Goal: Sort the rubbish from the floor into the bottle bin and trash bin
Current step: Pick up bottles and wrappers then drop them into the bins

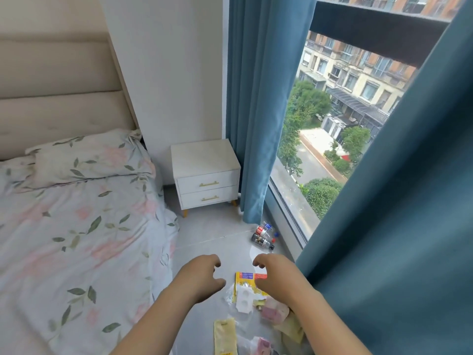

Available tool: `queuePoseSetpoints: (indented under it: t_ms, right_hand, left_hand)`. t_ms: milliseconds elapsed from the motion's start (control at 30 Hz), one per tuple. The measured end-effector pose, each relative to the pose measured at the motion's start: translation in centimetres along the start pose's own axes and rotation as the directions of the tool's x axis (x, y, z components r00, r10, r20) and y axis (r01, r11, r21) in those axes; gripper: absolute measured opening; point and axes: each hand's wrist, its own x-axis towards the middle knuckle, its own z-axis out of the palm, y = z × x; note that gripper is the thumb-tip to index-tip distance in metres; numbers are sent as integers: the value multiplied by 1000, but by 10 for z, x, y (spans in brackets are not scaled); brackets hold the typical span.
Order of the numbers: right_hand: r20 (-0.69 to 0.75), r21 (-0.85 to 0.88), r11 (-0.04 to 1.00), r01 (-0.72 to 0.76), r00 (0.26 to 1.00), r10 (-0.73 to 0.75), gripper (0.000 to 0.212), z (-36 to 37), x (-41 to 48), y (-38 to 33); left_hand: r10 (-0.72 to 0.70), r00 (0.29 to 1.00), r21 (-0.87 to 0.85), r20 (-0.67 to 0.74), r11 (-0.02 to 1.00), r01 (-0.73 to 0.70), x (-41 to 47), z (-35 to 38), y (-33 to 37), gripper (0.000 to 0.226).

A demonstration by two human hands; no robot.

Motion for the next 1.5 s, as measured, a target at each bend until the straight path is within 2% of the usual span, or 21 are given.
queuePoseSetpoints:
  t_ms: [267, 500, 667, 800, 1000, 1167, 1333, 1500]
  right_hand:
    - [20, 3, 1000, -9, 1000, 9, 41, -12, 62, 2]
    - [-15, 18, 997, -73, 997, 73, 41, -30, 157, -17]
    - [-31, 72, 982, -174, 984, 177, 41, -46, 219, -44]
    - [-100, 110, 966, -234, 964, 245, 38, -62, 252, -59]
    - [-116, 117, 939, -322, 935, 335, 31, -83, 278, -59]
    - [-147, 193, 910, -367, 906, 397, 24, -97, 306, -49]
    - [-109, 219, 870, -442, 875, 472, 26, -110, 343, -19]
    - [-140, 309, 823, -476, 833, 534, 22, -132, 388, 19]
  left_hand:
    - [-3, 1000, -27, 18, 1000, 3, 57, -29, -9, 46]
    - [51, 998, 2, 39, 999, -52, 141, -86, -38, 45]
    - [106, 990, 53, 92, 992, -112, 203, -142, -67, 45]
    - [169, 981, 89, 95, 980, -177, 250, -180, -76, 45]
    - [258, 957, 88, 136, 959, -271, 296, -209, -69, 48]
    - [314, 936, 122, 160, 934, -335, 343, -226, -55, 47]
    - [361, 909, 137, 207, 910, -392, 397, -238, -26, 44]
    - [393, 887, 217, 242, 869, -444, 463, -250, 9, 39]
